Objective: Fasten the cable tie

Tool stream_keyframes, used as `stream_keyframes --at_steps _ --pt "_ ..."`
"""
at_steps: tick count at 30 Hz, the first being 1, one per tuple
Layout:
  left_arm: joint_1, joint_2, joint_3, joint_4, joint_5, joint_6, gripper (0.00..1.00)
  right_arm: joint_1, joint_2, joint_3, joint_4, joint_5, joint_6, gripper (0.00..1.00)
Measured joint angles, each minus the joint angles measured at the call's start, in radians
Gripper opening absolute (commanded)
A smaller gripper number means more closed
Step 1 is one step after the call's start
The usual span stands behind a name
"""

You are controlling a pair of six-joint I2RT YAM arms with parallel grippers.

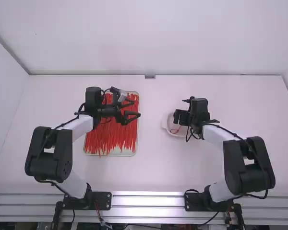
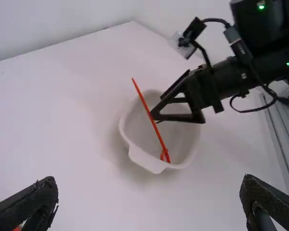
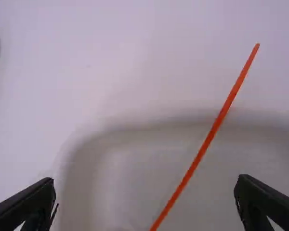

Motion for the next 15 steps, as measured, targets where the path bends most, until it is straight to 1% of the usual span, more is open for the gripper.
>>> stream_keyframes --at_steps 2,3,5,7,11,15 --pt "0.010 -0.032 0.000 -0.028 0.000 -0.002 0.99 0.000 -0.030 0.004 -0.048 -0.001 0.006 0.99" --pt "0.014 -0.061 0.000 -0.053 0.000 -0.003 0.99 0.000 -0.061 0.010 -0.104 -0.002 0.007 0.98" --pt "0.016 -0.093 0.000 -0.079 0.000 -0.005 0.99 0.000 -0.088 0.016 -0.140 -0.004 0.009 0.99" --pt "0.014 -0.149 0.000 -0.144 -0.018 -0.006 0.99 0.009 -0.138 0.035 -0.198 -0.003 0.010 0.99" --pt "0.014 -0.207 0.000 -0.233 -0.067 -0.005 0.99 0.032 -0.188 0.055 -0.249 -0.004 0.011 0.99" --pt "0.014 -0.270 0.000 -0.315 -0.129 -0.005 0.99 0.067 -0.266 0.056 -0.303 -0.002 0.010 0.99"
